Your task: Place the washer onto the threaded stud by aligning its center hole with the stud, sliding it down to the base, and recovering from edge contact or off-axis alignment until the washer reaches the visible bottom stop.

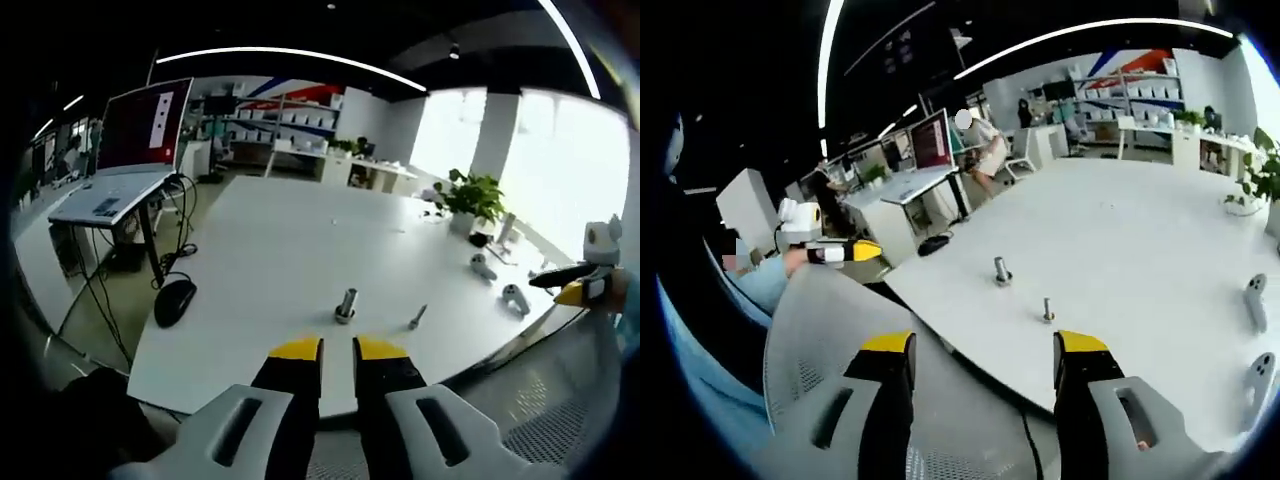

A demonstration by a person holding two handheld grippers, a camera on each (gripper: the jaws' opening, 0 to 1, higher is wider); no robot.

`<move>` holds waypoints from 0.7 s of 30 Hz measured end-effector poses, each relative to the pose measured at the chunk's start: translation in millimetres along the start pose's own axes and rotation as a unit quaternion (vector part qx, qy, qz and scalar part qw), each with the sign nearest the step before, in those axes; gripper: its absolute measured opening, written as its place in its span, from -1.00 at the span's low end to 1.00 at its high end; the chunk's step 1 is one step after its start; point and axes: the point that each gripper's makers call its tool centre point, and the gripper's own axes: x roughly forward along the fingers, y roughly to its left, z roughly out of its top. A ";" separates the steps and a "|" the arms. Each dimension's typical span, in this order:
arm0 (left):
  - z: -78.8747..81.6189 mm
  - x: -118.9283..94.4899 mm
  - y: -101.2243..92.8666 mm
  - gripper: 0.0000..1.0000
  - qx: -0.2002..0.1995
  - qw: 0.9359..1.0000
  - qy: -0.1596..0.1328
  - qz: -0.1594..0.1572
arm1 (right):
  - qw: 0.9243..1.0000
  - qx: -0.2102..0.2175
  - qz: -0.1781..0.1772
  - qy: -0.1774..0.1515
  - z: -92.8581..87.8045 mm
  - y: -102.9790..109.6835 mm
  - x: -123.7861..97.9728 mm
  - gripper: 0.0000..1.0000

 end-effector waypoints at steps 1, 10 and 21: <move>-0.9 0.0 0.3 -0.82 0.001 1.000 0.003 0.002 | 1.000 0.001 -0.003 0.000 -2.2 -0.9 1.2 0.15; -0.1 -1.9 0.6 -0.82 -0.001 1.000 -0.001 0.005 | 0.997 0.016 -0.077 0.005 -25.9 -15.5 7.5 0.20; 0.7 -1.3 1.3 -0.82 -0.001 1.000 -0.004 0.006 | 0.992 0.093 -0.078 -0.026 -27.7 -20.0 8.3 0.10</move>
